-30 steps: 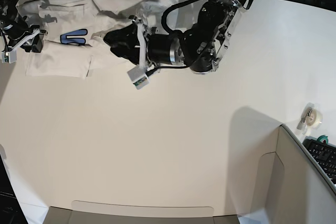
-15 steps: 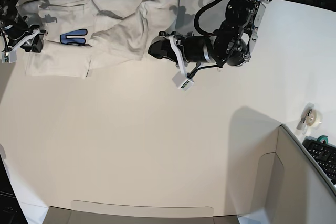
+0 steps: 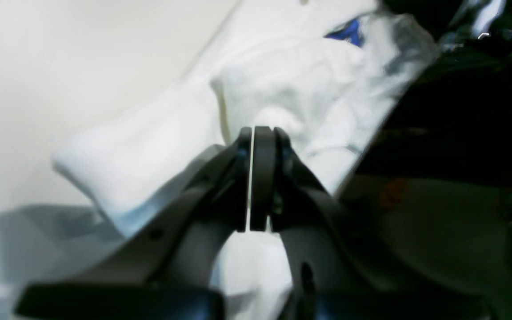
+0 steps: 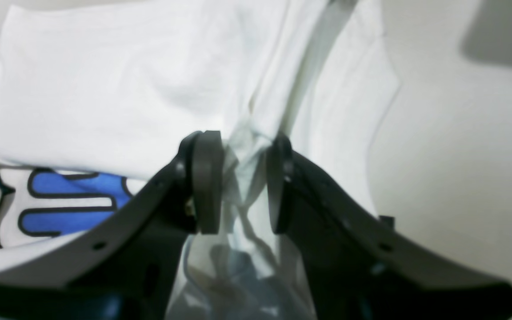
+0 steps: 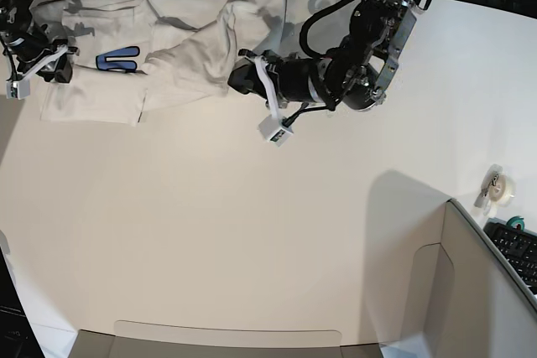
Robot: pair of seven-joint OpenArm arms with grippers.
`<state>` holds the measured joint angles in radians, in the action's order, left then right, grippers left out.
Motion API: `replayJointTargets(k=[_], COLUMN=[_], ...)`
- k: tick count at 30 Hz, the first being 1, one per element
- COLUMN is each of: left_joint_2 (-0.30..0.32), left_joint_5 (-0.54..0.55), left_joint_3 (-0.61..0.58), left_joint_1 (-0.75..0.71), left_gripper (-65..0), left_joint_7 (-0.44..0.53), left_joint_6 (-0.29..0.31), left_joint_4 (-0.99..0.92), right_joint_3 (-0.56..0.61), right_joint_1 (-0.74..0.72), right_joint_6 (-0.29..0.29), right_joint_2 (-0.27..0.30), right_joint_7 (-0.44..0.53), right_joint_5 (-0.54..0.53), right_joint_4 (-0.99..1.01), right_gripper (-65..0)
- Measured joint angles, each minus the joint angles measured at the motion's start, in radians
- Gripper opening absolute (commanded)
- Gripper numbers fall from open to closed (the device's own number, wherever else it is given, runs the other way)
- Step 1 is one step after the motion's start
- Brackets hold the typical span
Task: Layout the t-shirt on the table in an organized manner, then fold the t-shirt properly
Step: 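Fold the strip end with the left gripper toward the right gripper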
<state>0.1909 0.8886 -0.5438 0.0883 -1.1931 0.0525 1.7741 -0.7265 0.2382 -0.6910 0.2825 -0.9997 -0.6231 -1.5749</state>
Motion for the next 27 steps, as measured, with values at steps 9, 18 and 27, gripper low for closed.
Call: replayJointTargets(k=[9,18,27], left_joint_2=[-0.024,-0.016,-0.019], left_joint_5=[-0.138,-0.138,-0.253], left_joint_3=[-0.064,-0.057,-0.063], left_joint_1=[0.004,0.040,0.033], left_gripper=[-65.0,-65.0,-65.0], left_joint_7=[-0.006,-0.005,-0.007], left_joint_6=[0.000,-0.001,0.000], left_joint_4=[-0.037,-0.036,-0.036], right_joint_3=[0.000,0.000,0.000], right_joint_1=[0.000,-0.003,-0.003], right_joint_6=[0.000,0.000,0.000], right_joint_2=[-0.001,0.000,0.002], right_joint_7=[0.000,0.000,0.000], right_joint_5=[0.007,0.007,0.007], right_joint_4=[0.000,0.000,0.000], right_gripper=[-47.5,-47.5,-47.5])
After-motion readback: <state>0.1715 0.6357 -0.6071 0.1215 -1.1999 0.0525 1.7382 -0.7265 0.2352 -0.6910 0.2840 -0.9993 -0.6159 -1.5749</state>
